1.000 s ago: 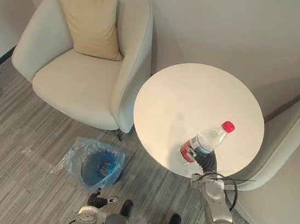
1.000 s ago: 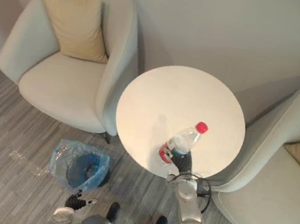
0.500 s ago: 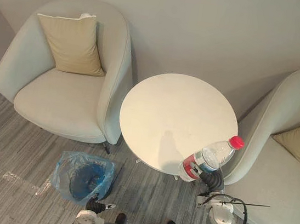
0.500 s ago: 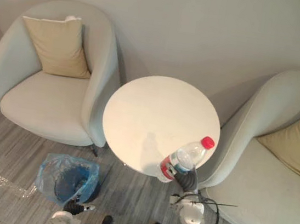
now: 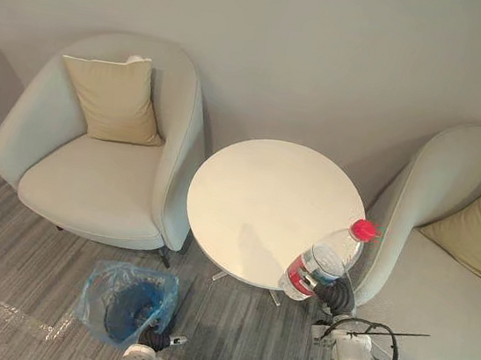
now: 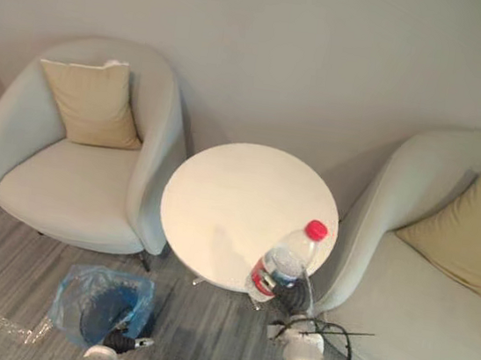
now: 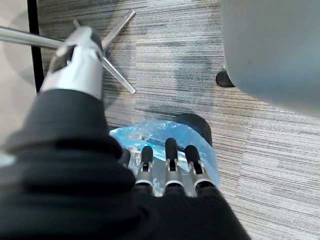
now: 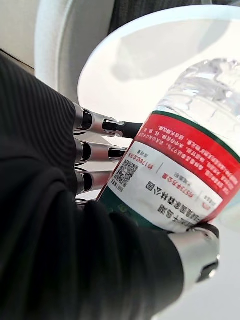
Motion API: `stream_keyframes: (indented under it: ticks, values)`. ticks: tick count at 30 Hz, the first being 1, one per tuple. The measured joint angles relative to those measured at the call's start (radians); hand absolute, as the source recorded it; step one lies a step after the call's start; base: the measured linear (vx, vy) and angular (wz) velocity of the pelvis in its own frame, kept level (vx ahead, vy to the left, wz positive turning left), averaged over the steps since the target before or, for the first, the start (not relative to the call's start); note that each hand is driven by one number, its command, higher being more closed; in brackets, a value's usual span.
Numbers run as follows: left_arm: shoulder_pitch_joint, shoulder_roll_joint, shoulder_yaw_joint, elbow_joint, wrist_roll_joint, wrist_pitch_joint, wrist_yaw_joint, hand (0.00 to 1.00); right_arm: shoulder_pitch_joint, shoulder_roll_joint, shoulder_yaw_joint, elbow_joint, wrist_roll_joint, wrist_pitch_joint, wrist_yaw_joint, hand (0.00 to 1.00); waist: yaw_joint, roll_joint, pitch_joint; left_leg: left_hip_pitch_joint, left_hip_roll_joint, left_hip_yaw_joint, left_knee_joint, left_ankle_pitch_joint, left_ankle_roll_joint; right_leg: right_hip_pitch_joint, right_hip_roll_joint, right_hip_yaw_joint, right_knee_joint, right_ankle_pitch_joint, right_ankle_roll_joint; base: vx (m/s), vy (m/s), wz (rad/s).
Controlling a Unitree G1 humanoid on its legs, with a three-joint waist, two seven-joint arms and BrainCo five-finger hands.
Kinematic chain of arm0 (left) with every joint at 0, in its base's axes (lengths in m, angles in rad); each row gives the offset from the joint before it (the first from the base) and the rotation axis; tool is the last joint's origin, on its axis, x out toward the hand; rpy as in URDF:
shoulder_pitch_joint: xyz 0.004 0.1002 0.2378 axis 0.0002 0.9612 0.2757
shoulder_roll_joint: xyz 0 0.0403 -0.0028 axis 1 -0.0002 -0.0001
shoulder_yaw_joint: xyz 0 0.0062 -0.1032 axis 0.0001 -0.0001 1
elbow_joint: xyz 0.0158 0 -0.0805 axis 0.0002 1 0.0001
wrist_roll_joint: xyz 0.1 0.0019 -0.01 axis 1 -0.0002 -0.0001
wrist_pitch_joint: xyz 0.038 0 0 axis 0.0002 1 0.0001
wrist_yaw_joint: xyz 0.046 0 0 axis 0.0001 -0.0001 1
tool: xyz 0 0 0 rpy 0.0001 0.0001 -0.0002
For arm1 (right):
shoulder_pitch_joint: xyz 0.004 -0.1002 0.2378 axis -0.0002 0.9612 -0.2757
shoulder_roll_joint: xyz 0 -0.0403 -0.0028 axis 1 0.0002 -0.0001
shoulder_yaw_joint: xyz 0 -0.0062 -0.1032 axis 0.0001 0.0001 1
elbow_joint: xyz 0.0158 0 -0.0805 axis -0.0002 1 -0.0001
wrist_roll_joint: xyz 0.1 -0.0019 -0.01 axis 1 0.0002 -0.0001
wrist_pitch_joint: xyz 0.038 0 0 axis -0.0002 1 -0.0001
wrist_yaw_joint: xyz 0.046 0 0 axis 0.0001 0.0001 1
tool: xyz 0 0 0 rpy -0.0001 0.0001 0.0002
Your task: Gather rubbish on tea table into small bin, then transfer packed bag to large trash can.
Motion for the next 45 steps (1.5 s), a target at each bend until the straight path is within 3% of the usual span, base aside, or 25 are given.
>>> stream_keyframes:
  ticks: [3,6,7,10,11,14,19,22,24,27,28,29,30,31,32,33,35,36,37,38,39,41,42,44,45]
  values:
    - [0.002,-0.019,0.019,-0.018,0.009,0.001,0.000,0.00,0.004,-0.003,0.001,-0.085,0.000,-0.003,-0.014,1.00,-0.001,0.007,0.004,-0.057,0.000,-0.024,0.021,0.012,0.004,-0.050,-0.012,-0.047,0.068,-0.031,-0.005,-0.05,-0.022,0.55]
    - [0.011,-0.018,0.032,-0.056,0.009,0.003,0.001,0.00,-0.041,0.000,-0.004,-0.105,0.000,-0.002,-0.040,1.00,-0.001,-0.002,0.009,-0.155,-0.024,0.075,0.111,0.058,0.068,-0.114,-0.048,-0.100,0.151,-0.064,-0.015,-0.09,0.015,0.68]
    - [0.010,-0.023,0.030,-0.061,0.012,0.004,0.002,0.00,-0.066,0.006,-0.004,-0.107,0.000,-0.002,-0.048,1.00,-0.001,-0.009,0.010,-0.137,-0.016,0.161,0.044,0.072,0.082,-0.120,-0.072,-0.154,0.142,-0.055,-0.029,-0.09,0.053,0.68]
    - [-0.005,-0.020,-0.012,-0.036,0.050,0.018,-0.002,0.00,-0.095,0.012,-0.034,-0.094,0.001,-0.003,-0.066,1.00,-0.037,0.003,0.006,-0.125,0.049,0.459,0.184,-0.060,0.096,-0.110,-0.097,-0.246,0.160,-0.055,-0.027,-0.06,0.084,0.89]
    - [-0.010,-0.021,-0.047,-0.024,0.052,0.018,-0.002,0.00,-0.096,0.011,-0.063,-0.083,0.001,-0.003,-0.074,1.00,-0.055,0.005,0.006,-0.093,0.045,0.500,0.123,-0.057,0.056,-0.100,-0.097,-0.273,0.161,-0.050,-0.013,-0.04,0.094,0.97]
    - [-0.018,0.013,-0.105,-0.016,0.068,0.017,-0.003,0.00,-0.102,0.036,-0.076,-0.026,0.000,0.006,-0.089,1.00,-0.048,-0.042,-0.003,-0.031,-0.030,0.456,-0.087,0.066,0.076,-0.100,-0.111,-0.269,0.125,-0.027,0.001,-0.12,0.108,0.44]
    - [-0.017,0.022,-0.111,-0.014,0.065,0.015,0.000,0.00,-0.130,0.040,-0.047,0.113,-0.028,0.019,-0.089,1.00,-0.040,-0.044,0.005,-0.003,-0.066,0.441,-0.146,0.094,0.093,-0.100,-0.130,-0.243,0.138,-0.014,0.004,-0.07,0.096,0.11]
    - [-0.011,0.022,-0.102,-0.010,0.055,0.014,0.001,0.00,-0.130,0.040,-0.027,0.153,-0.036,0.027,-0.081,1.00,-0.041,-0.033,0.014,0.015,-0.093,0.408,-0.150,0.084,0.106,-0.101,-0.163,-0.221,0.219,-0.080,0.015,-0.04,0.049,0.23]
    - [-0.012,0.023,-0.085,0.014,0.035,0.015,0.001,0.00,-0.123,0.038,-0.033,0.155,-0.036,0.028,-0.073,1.00,-0.071,-0.042,0.020,0.014,-0.118,0.315,-0.150,0.075,0.119,-0.115,-0.097,-0.034,0.261,-0.216,0.021,0.02,-0.029,0.97]
    - [-0.014,0.026,-0.046,0.017,0.012,0.014,0.002,0.00,-0.126,0.030,-0.045,0.155,-0.037,0.029,-0.062,1.00,-0.073,-0.056,0.027,0.018,-0.134,0.273,-0.145,0.064,0.136,-0.119,-0.068,0.058,0.286,-0.234,0.002,0.14,-0.017,0.81]
    - [-0.014,0.031,-0.012,0.015,-0.016,0.015,0.004,0.00,-0.126,0.025,-0.044,0.157,-0.036,0.029,-0.056,1.00,-0.063,-0.060,0.031,0.024,-0.150,0.216,-0.144,0.063,0.161,-0.152,-0.079,0.070,0.404,-0.238,-0.008,0.16,-0.043,0.39]
    - [-0.022,0.025,0.006,0.019,-0.025,0.018,0.005,0.00,-0.128,0.025,-0.036,0.160,-0.036,0.031,-0.047,1.00,-0.060,-0.041,0.048,0.025,-0.128,0.168,-0.124,0.067,0.175,-0.243,-0.039,0.115,0.550,-0.263,-0.024,0.13,-0.058,0.43]
    - [-0.026,0.025,0.008,0.024,-0.025,0.021,0.005,0.00,-0.122,0.026,-0.036,0.160,-0.036,0.031,-0.043,1.00,-0.063,-0.026,0.053,0.022,-0.108,0.157,-0.114,0.058,0.165,-0.255,-0.005,0.140,0.545,-0.273,-0.026,0.12,-0.045,0.70]
    - [-0.025,0.034,0.008,0.030,-0.030,0.028,0.005,0.00,-0.108,0.027,-0.032,0.161,-0.036,0.031,-0.039,1.00,-0.079,-0.005,0.066,0.021,-0.064,0.111,-0.086,0.035,0.149,-0.279,0.088,0.213,0.483,-0.272,-0.030,0.17,-0.076,1.06]
    - [-0.021,0.041,0.008,0.041,-0.033,0.025,0.002,0.00,-0.077,0.029,-0.031,0.149,-0.036,0.033,-0.035,1.00,-0.088,-0.021,0.060,0.017,-0.064,0.069,-0.067,0.017,0.142,-0.292,0.119,0.256,0.428,-0.254,-0.032,0.21,-0.089,1.11]
    - [-0.021,0.044,0.010,0.043,-0.033,0.025,0.002,0.00,-0.066,0.030,-0.031,0.140,-0.036,0.035,-0.033,1.00,-0.088,-0.025,0.060,0.014,-0.070,0.055,-0.055,0.007,0.139,-0.295,0.119,0.266,0.409,-0.246,-0.037,0.23,-0.134,1.19]
    - [-0.019,0.058,0.018,0.042,-0.032,0.025,0.003,0.00,-0.029,0.031,-0.032,0.121,-0.037,0.039,-0.022,1.00,-0.087,-0.093,0.029,-0.018,-0.120,0.000,0.070,-0.078,0.117,-0.279,0.074,0.265,0.310,-0.109,-0.044,0.25,-0.167,1.07]
    - [-0.023,0.058,0.018,0.044,-0.032,0.026,0.004,0.00,-0.031,0.027,-0.036,0.121,-0.037,0.039,-0.022,1.00,-0.087,-0.093,0.025,-0.021,-0.115,-0.007,0.093,-0.095,0.113,-0.272,0.074,0.249,0.319,-0.111,-0.049,0.22,-0.137,0.71]
    - [-0.019,0.044,0.014,0.044,-0.031,0.030,0.004,0.00,-0.032,0.025,-0.049,0.117,-0.036,0.040,-0.022,1.00,-0.081,-0.069,0.013,-0.034,-0.093,-0.008,0.132,-0.125,0.097,-0.257,0.082,0.212,0.314,-0.114,-0.052,0.40,-0.127,0.62]
    - [-0.017,0.018,0.007,0.043,-0.029,0.039,0.003,0.00,-0.039,0.017,-0.077,0.107,-0.035,0.040,-0.023,1.00,-0.081,-0.024,-0.005,-0.078,-0.058,0.015,0.203,-0.162,0.072,-0.236,0.098,0.162,0.274,-0.104,-0.072,0.38,-0.101,0.72]
    - [-0.017,0.007,0.007,0.043,-0.028,0.041,0.002,0.00,-0.047,0.014,-0.088,0.106,-0.034,0.040,-0.024,1.00,-0.081,-0.006,-0.005,-0.096,-0.039,0.056,0.231,-0.171,0.057,-0.231,0.103,0.135,0.269,-0.100,-0.077,0.37,-0.089,0.64]
    - [-0.019,0.003,0.007,0.036,-0.026,0.042,0.002,0.00,-0.058,0.009,-0.103,0.107,-0.033,0.044,-0.025,1.00,-0.080,0.002,0.008,-0.093,-0.018,0.129,0.294,-0.167,0.035,-0.161,0.102,0.116,0.232,-0.095,-0.087,0.27,-0.020,0.80]
    - [-0.018,0.008,0.007,0.025,-0.024,0.042,0.002,0.00,-0.060,0.019,-0.103,0.108,-0.033,0.046,-0.026,1.00,-0.079,-0.012,0.019,-0.110,-0.016,0.167,0.341,-0.181,0.022,-0.113,0.087,0.124,0.206,-0.094,-0.088,0.25,0.026,0.83]
    - [-0.018,0.014,-0.012,0.003,-0.015,0.042,0.003,0.00,-0.082,0.020,-0.113,0.113,-0.033,0.046,-0.040,1.00,-0.078,-0.030,0.026,-0.139,0.023,0.281,0.310,-0.200,0.022,-0.077,0.058,0.115,0.200,-0.095,-0.089,0.18,0.052,0.60]
    - [-0.018,0.013,-0.019,-0.001,-0.010,0.042,0.003,0.00,-0.086,0.019,-0.115,0.113,-0.033,0.046,-0.046,1.00,-0.078,-0.027,0.025,-0.145,0.031,0.294,0.272,-0.188,0.023,-0.076,0.054,0.112,0.200,-0.096,-0.087,0.20,0.084,0.44]
